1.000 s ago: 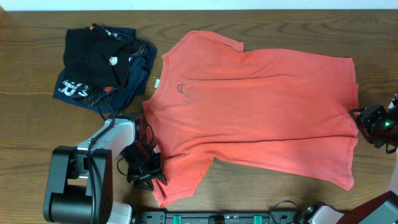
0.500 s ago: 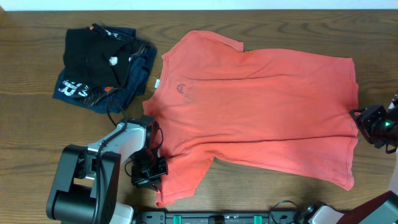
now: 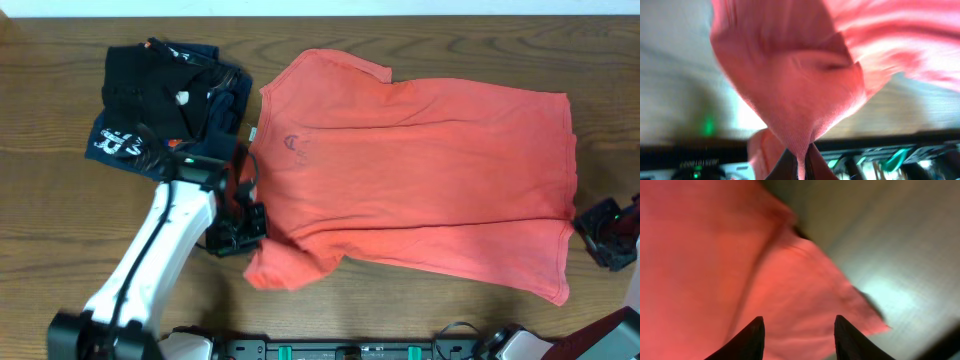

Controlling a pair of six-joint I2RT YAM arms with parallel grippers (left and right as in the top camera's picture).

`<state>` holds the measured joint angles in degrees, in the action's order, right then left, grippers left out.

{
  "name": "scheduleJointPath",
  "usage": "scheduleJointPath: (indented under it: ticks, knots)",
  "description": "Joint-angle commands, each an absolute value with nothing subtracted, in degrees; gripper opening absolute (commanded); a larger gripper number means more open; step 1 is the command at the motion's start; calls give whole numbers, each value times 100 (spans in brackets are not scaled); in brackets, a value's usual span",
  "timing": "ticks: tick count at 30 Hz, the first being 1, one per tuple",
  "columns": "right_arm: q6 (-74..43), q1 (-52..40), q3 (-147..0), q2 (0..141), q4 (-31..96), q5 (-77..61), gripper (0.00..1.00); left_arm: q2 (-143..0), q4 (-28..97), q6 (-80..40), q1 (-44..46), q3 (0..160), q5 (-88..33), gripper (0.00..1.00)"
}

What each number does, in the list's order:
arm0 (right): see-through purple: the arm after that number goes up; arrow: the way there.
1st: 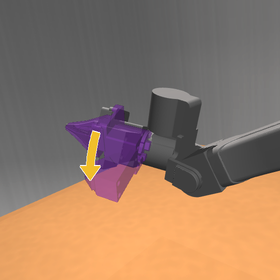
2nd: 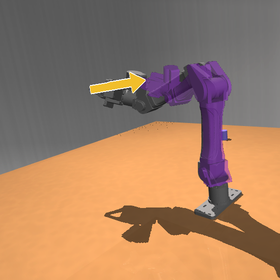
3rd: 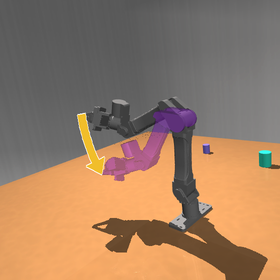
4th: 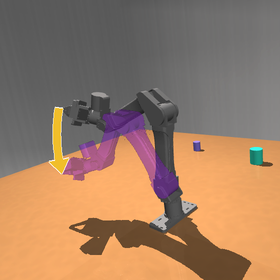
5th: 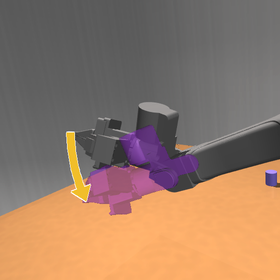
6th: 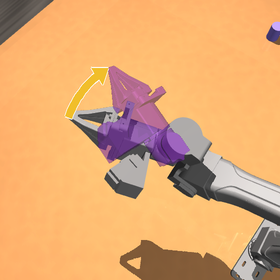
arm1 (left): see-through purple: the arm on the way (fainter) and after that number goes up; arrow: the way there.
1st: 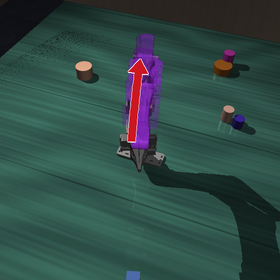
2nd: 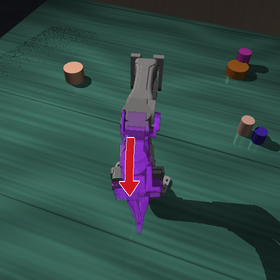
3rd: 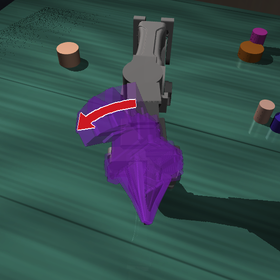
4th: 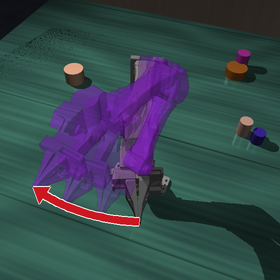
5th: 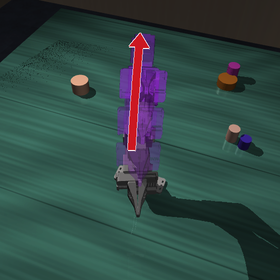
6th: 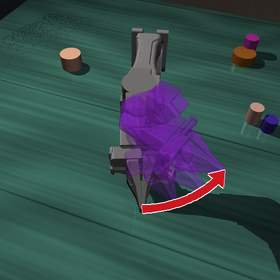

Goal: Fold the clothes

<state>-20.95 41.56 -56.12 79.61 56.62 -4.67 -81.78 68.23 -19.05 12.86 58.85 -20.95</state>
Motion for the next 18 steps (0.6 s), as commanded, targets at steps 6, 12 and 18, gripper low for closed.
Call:
scheduleJointPath:
  ticks: [6,12,18]
  knots:
    - [-2727,4353,-4423,7950,5343,451,42,-7712,6650,-1809,1295,6250,-1785,6]
    - [-2871,4431,-3634,7950,4748,478,31,-7710,6567,-1806,1295,6250,-1726,6]
    - [-2871,4431,-3422,7950,4672,777,47,-7708,6569,-1806,1293,6252,-1726,6]
